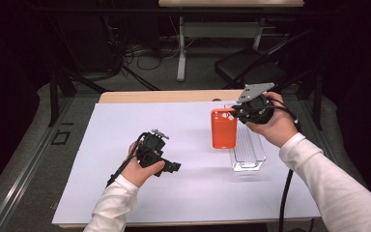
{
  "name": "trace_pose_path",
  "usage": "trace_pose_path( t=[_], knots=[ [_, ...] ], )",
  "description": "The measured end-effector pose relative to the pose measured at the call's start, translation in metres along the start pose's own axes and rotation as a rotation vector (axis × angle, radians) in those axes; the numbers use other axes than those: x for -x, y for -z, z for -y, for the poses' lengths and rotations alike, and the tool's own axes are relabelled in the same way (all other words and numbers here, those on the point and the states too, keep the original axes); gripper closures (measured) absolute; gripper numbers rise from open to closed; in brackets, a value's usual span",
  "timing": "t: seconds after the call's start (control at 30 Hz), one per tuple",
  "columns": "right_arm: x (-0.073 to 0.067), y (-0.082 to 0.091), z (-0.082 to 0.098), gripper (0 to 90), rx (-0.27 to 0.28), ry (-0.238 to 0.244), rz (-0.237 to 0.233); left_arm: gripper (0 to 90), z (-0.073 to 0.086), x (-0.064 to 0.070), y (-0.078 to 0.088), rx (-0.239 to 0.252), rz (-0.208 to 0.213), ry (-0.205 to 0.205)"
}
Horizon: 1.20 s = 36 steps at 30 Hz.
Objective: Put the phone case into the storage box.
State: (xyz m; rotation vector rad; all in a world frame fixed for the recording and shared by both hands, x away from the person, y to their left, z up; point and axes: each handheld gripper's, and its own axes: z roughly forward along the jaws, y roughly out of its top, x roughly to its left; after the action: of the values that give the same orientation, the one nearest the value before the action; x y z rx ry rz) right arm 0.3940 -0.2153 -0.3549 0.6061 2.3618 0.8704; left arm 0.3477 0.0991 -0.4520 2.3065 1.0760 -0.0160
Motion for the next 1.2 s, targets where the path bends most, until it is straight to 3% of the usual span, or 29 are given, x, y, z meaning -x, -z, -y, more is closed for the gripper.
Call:
trace_pose_path(
  t=[0.2, 0.47, 0.83, 1.2],
  knots=[
    [0.012, 0.005, -0.004, 79.9, 0.010, 0.021, 0.023, 0.9, 0.001, 0.001, 0.003, -0.012, 0.021, -0.036],
    [0.029, 0.007, -0.002, 79.8, 0.026, 0.044, 0.044, 0.9, 0.000, 0.000, 0.007, 0.024, 0.016, -0.023],
    [0.048, 0.004, 0.008, 79.9, 0.023, 0.095, 0.069, 0.9, 0.000, -0.003, 0.009, 0.038, 0.022, -0.028],
    [0.065, -0.002, 0.017, 79.8, 0.057, 0.130, 0.095, 1.0, 0.001, -0.005, 0.010, 0.044, 0.021, -0.029]
  ],
)
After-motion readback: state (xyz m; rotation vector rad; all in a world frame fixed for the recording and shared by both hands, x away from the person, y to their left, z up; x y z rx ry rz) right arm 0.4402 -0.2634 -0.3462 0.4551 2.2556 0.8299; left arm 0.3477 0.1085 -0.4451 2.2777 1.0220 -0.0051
